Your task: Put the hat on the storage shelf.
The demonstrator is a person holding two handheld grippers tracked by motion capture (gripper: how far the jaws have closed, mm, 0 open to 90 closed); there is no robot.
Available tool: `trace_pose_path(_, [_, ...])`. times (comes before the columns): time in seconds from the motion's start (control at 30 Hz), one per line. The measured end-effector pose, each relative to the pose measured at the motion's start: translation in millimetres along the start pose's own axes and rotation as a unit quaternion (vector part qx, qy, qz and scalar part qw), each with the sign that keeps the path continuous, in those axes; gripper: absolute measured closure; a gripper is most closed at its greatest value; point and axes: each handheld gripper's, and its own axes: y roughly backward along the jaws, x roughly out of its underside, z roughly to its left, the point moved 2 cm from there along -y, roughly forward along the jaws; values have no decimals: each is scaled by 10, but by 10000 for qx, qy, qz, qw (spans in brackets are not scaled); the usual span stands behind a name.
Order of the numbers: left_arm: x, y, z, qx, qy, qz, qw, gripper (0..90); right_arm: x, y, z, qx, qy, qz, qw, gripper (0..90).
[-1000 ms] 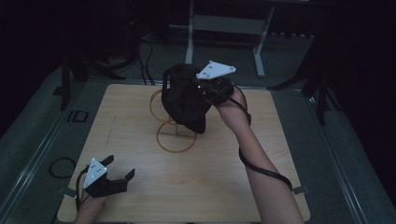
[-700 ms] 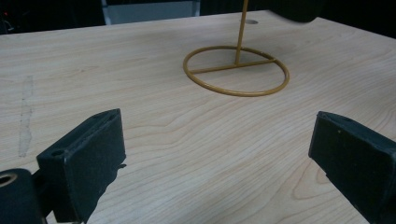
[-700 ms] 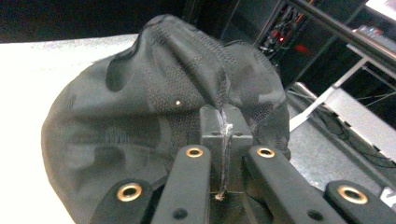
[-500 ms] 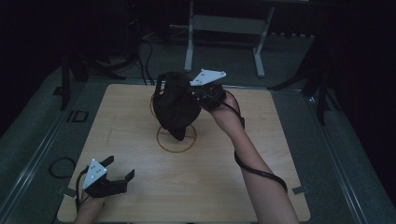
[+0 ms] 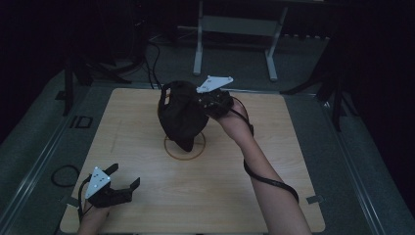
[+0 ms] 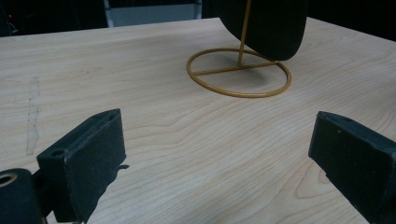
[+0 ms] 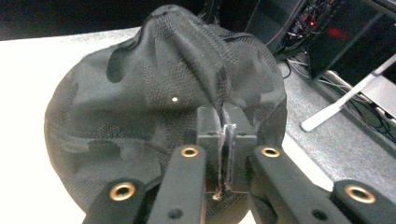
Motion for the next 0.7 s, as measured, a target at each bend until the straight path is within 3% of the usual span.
trace_pose_path(0.17, [-1, -2, -6, 23, -19, -8, 10000, 43, -16, 9, 1, -149, -54, -103, 9998, 753])
trace_pose_path(0.4, [-4, 4, -9, 33, 6, -35, 10000, 43, -16, -9, 21, -253, -69, -39, 9996, 629])
trace_pose_path(0.7, [-6, -5, -9, 58, 21, -43, 10000, 43, 2, 36, -13, -243, -151, -68, 9996, 465])
